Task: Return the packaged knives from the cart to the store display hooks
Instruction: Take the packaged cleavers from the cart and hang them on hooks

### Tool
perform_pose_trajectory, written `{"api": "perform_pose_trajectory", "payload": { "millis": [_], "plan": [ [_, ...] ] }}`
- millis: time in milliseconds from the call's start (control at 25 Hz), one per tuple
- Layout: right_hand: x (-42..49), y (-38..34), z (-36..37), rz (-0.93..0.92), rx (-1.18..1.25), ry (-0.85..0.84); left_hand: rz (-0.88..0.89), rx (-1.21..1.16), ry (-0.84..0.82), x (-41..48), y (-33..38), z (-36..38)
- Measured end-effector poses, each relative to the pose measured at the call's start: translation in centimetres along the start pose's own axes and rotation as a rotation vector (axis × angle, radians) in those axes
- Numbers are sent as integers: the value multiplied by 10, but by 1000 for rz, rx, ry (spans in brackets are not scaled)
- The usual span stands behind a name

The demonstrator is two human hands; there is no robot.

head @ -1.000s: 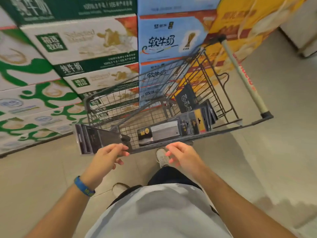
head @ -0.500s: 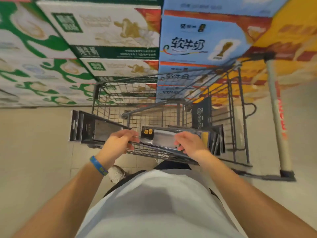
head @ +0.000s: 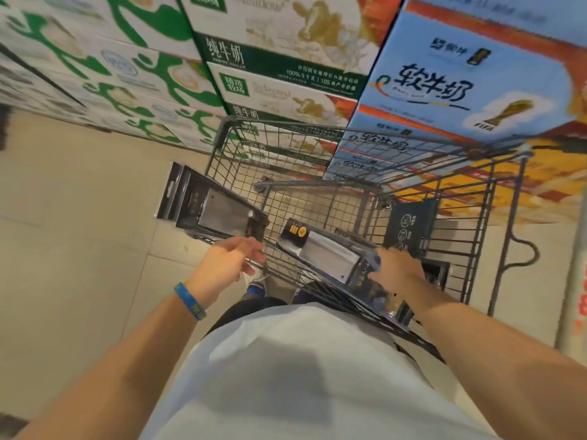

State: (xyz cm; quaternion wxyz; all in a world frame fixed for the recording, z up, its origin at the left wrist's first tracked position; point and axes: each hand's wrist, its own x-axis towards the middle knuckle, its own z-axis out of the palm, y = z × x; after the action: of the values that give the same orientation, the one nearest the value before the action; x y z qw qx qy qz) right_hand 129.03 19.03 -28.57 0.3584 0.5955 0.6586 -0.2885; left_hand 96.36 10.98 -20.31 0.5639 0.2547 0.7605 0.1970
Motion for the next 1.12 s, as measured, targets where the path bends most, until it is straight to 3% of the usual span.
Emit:
{"api": "perform_pose_trajectory", "payload": {
  "millis": [320,720,960,1120],
  "plan": [
    [-1,6,17,45,162,209,45,90,-93,12,15,5],
    [-1,4,21,56,133,192,82,216,-154,11,23,12],
    [-3,9,9,108,428,167,76,233,-134,9,20,13],
    [-7,2,2,13,342,131,75,252,-152,9,16,12]
  ]
}}
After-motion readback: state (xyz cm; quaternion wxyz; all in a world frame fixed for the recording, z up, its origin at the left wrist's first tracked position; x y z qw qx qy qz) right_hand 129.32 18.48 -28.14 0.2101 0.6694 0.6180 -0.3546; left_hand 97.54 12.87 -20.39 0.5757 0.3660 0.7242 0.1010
